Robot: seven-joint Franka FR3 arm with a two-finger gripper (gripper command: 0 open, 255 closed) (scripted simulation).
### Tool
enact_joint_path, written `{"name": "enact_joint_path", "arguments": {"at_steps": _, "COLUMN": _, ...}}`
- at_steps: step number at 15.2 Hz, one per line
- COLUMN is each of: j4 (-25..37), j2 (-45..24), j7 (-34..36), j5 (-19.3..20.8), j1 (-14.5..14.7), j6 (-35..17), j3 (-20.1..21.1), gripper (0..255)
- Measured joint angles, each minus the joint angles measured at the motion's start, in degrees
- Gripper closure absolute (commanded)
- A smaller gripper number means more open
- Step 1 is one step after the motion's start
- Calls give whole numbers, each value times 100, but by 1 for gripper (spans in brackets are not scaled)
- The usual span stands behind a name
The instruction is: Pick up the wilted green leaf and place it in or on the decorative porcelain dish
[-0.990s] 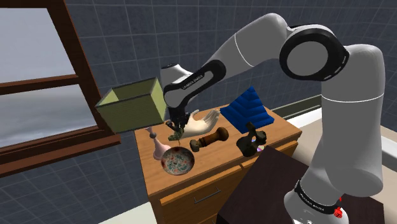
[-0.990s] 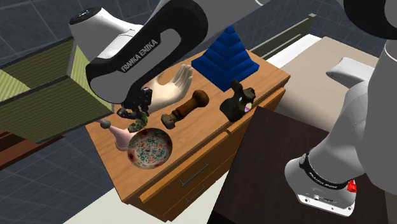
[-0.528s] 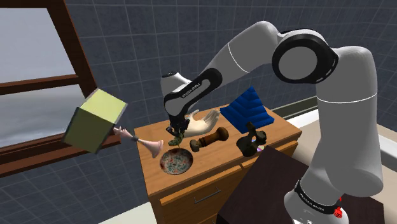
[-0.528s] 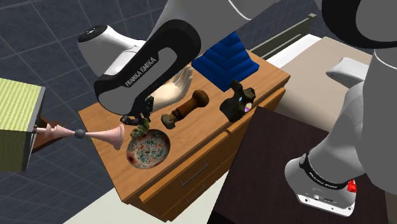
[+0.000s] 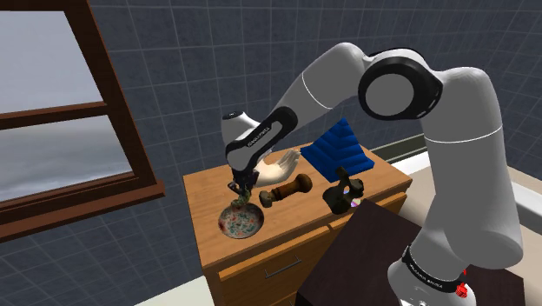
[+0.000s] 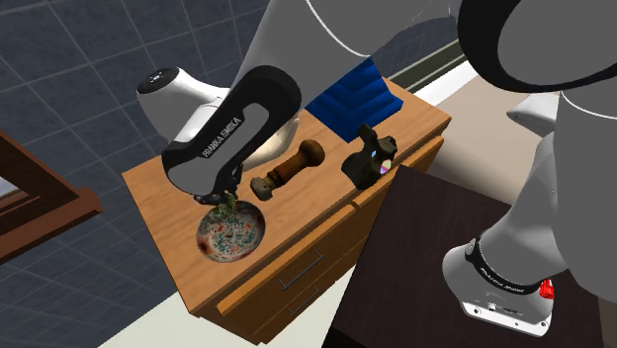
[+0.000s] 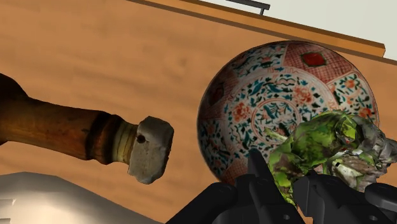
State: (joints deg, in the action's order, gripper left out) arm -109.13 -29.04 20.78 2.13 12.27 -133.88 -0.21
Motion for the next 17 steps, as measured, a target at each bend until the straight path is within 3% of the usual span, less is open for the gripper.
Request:
{"name": "enact_joint_path", "arguments": {"at_steps": 9, "j4": -16, "j2": -199, "j7": 5, "j5": 5, "j1": -2, "j6": -216, "j3": -4, "gripper": 255}}
{"name": "enact_joint_path", "arguments": {"at_steps": 10, "j4": -16, "j2": -199, "j7": 5, "j5": 5, "j1": -2, "j6": -217, "j3": -4, "gripper": 0}}
{"name": "enact_joint_path", "arguments": {"at_steps": 17, "j4": -13, "j2": -128, "j7": 6, "j5": 4, "j1": 1, "j6": -143, "j3": -2, "gripper": 0}}
